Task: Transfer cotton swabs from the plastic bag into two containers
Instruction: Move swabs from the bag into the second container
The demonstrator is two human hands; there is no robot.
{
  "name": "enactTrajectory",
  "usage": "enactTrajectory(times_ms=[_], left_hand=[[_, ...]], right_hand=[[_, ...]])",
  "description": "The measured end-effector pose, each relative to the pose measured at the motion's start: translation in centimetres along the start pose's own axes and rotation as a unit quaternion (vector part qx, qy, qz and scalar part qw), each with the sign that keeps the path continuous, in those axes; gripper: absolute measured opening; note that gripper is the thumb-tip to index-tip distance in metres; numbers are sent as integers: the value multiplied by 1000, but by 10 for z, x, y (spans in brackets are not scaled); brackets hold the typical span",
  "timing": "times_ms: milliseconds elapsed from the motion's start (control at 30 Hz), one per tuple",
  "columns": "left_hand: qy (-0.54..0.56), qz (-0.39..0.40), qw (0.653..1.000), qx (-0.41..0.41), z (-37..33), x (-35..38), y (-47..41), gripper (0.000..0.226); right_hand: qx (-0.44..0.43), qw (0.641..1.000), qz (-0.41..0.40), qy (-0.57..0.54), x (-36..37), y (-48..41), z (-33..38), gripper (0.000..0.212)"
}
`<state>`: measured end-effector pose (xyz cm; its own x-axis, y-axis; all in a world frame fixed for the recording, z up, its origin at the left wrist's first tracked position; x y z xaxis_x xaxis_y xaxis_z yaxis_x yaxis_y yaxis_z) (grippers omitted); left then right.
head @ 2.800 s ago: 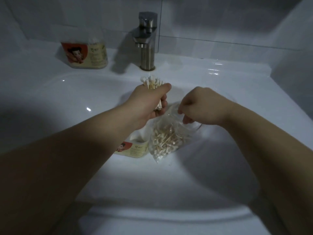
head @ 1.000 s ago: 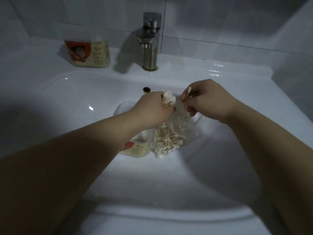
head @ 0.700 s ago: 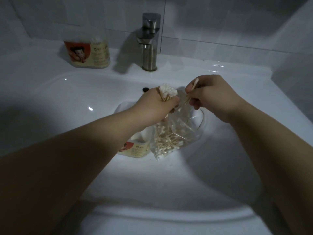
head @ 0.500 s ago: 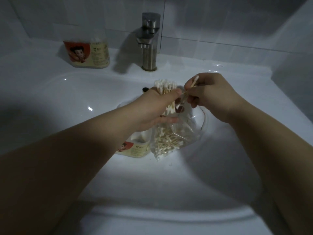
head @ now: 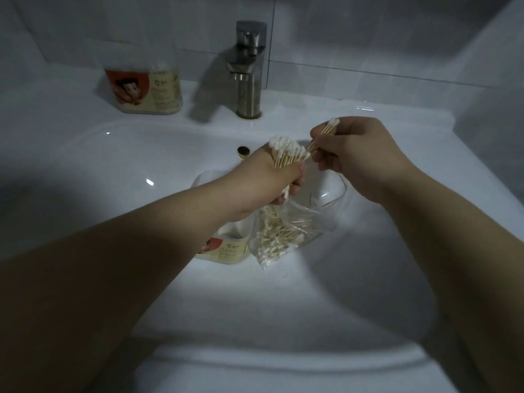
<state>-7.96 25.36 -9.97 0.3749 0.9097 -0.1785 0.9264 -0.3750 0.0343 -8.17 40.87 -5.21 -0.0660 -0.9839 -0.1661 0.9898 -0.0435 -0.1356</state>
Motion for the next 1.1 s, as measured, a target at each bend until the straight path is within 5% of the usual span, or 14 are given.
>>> enactTrajectory(times_ms=[267,533,833,1100], left_hand=[[18,-53,998,-41,6,-7,-3,15],[38,-115,993,-5,1,-13,-5,26],[8,-41,999,-6,0,-4,-1,20],[-15,-76,997,-10,-2,-7,-2,17]], right_hand=[[-15,995,-95,-25,-21,-6,2,13],[-36,991,6,131,-4,0,1,17],[-31,995,42,85,12,4,-3,8],[-33,993,-94,55,-11,-1,3,12]])
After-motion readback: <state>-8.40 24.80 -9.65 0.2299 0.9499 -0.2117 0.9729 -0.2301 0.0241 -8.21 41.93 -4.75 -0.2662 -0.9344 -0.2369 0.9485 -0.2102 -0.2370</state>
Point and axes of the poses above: each hand's wrist, its own y-axis away from the middle knuckle, its own x-axis out of the palm, z = x × y, the point moved 5 cm from there along -y, towards the middle knuckle, and after that the axes turned 1 degree about -y, right-handed, at the moved point
